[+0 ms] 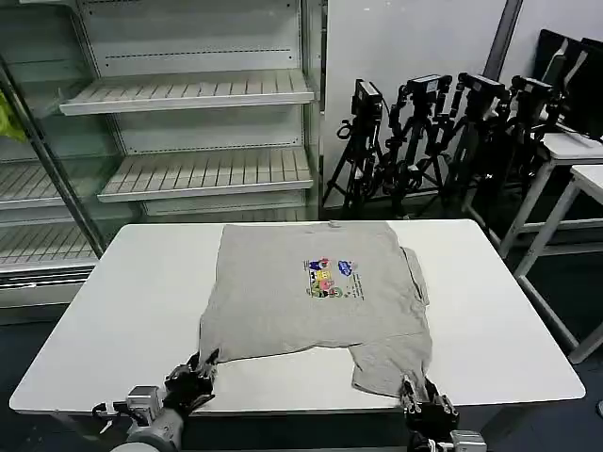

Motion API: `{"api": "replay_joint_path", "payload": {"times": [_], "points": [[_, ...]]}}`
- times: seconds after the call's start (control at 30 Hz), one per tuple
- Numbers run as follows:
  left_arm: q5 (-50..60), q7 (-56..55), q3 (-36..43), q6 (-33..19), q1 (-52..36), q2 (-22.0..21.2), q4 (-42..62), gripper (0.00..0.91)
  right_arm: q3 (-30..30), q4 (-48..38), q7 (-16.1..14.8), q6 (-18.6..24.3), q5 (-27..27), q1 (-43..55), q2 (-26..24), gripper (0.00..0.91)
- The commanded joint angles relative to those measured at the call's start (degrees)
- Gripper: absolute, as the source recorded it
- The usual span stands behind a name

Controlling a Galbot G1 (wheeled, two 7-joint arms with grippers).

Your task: Fold and organize the clothes.

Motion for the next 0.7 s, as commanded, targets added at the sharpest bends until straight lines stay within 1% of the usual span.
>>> {"api": "replay_joint_path", "payload": {"times": [0.03, 0.13, 0.27, 0.47, 0.6, 0.7], "points": [[-0.56, 0.06, -1.02, 0.33, 2.89, -0.27, -4.54, 0.020, 0.08, 3.77, -0.12, 1.43, -0.41, -3.78, -0.13, 0.000], [-0.65, -0.06, -2.14, 0.28, 5.20, -0.43, -7.35, 0.020, 0.71, 7.70, -0.54, 3.36, -2.39, -7.67, -0.63, 0.000], [-0.62, -0.26, -3.60, 0.28, 8.20, -0.52, -11.05, 0.020, 1.63, 10.48, -0.77, 4.82, -3.79, -10.89, -1.03, 0.000], [-2.26, -1.12, -7.64, 0.31, 12.65, 0.30, -15.79, 0.010, 5.70, 15.43, -0.91, 6.07, -2.95, -15.11, -1.64, 0.000], [-4.16, -1.32, -9.57, 0.33, 13.68, 1.16, -16.75, 0.020, 7.77, 16.84, -1.02, 6.10, -1.36, -14.24, -1.90, 0.000], [-4.63, -1.18, -9.50, 0.31, 12.08, 1.85, -16.70, 0.020, 8.99, 16.84, -1.26, 6.03, 0.13, -9.97, -2.36, 0.000]]}}
